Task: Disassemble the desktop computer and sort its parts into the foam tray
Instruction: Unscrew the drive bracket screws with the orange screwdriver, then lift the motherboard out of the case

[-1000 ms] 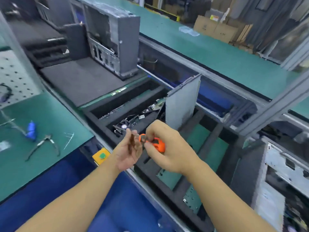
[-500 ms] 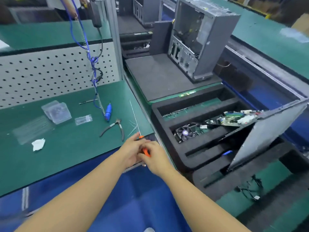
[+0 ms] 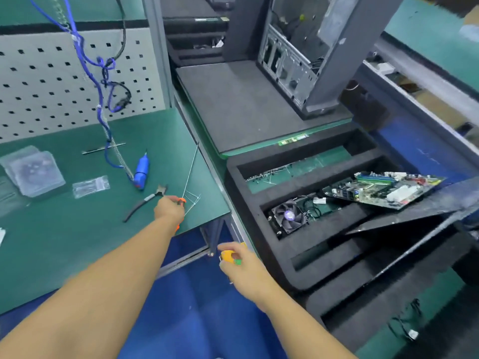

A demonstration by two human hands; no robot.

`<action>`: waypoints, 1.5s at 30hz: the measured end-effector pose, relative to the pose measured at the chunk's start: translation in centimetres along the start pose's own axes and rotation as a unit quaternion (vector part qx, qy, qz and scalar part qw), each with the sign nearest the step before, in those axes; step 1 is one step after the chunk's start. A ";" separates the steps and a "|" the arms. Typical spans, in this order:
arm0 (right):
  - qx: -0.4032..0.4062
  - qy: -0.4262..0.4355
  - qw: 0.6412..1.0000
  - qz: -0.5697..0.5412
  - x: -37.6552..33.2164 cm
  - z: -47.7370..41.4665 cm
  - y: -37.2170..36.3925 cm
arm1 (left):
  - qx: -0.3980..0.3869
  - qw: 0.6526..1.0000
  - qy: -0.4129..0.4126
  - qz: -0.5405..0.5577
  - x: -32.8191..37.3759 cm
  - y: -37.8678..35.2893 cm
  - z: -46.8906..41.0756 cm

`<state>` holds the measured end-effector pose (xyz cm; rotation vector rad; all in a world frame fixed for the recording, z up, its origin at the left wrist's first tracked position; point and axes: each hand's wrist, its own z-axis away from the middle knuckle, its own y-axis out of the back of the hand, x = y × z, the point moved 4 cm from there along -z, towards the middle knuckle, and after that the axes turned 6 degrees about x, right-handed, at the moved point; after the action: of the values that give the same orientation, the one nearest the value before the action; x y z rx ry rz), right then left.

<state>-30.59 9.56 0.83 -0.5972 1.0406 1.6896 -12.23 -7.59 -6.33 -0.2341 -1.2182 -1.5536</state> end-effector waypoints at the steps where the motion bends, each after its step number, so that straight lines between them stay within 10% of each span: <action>1: 0.013 -0.003 1.000 -0.018 -0.2 -0.5 0.5 | 0.000 1.000 -0.003 0.009 0.0 -0.3 -0.2; 13: 0.064 0.009 0.996 -0.067 -3.0 -2.0 2.5 | 0.066 0.980 -0.185 -0.028 0.8 0.1 5.0; 30: 0.218 0.046 0.973 -0.057 -1.1 11.6 17.7 | -0.224 0.929 -0.271 0.116 13.4 -8.0 30.6; 45: 0.504 -0.068 0.859 -0.067 15.2 39.2 33.5 | -0.536 0.750 -0.386 0.039 9.6 -21.7 63.7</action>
<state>-63.57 47.25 20.48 0.1430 1.5352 0.8384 -61.07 33.56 16.86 -1.8033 -0.6786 -1.9953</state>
